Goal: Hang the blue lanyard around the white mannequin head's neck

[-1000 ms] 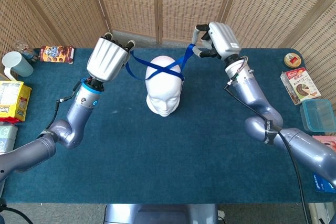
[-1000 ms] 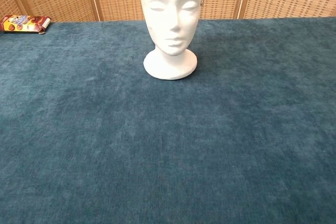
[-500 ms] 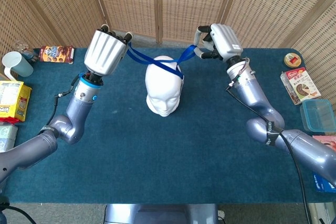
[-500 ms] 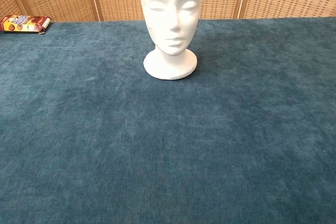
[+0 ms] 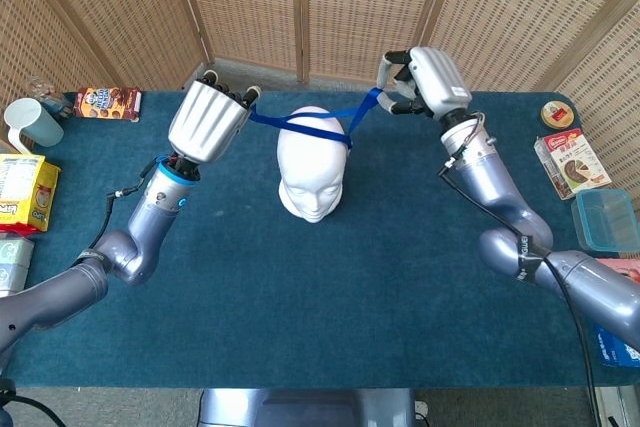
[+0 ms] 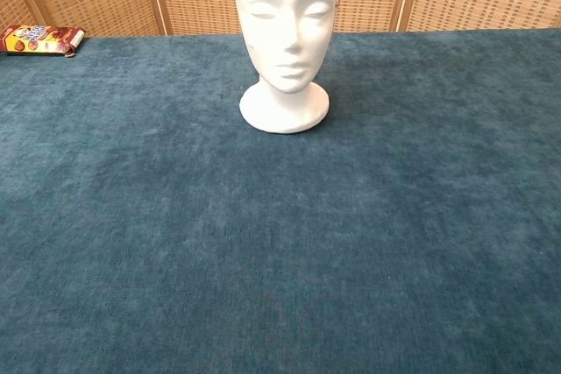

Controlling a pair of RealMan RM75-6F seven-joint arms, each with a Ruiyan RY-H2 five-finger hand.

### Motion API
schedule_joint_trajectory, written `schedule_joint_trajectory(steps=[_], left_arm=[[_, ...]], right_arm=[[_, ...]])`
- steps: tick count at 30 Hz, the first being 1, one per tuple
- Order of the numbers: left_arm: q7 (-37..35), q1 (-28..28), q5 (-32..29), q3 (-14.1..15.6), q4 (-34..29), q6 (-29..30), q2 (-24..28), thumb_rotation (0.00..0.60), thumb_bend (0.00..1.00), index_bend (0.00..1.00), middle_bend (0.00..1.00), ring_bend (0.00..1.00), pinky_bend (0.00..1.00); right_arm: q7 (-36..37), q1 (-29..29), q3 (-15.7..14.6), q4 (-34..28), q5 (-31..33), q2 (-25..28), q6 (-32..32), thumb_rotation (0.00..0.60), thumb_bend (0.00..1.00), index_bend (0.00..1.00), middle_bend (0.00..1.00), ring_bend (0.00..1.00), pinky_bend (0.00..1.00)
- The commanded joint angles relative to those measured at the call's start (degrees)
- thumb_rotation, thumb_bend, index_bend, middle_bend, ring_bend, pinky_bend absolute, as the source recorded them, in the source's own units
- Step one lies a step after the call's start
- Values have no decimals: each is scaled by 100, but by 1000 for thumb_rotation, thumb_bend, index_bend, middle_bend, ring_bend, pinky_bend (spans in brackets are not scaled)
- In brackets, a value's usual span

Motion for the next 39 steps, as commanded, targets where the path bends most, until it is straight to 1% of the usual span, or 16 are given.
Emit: schedule_joint_trajectory(steps=[1,14,27,39], left_arm=[[-35,35,21,22,-24,34,-7,600,481,644,956,925,710],[-250,237,-39,21,-352,65,59,600,476,644,956,925,710],[-387,387,-22,98,-412,29,65,600,467,644,956,925,710],[-524,549,19,169,-620,30,122,600,462,644,955,922,710]], right_arm=[[23,-41,-10,-58,-30,50,12,600,449,767,1000,1000,1000],[210,-236,-96,-421,-73,283,-134,600,450,767,1000,1000,1000],[520,-349,-110,-727,-243,524,-306,600,450,767,1000,1000,1000],[723,-519,-212,-968,-480,685,-296,600,449,767,1000,1000,1000]])
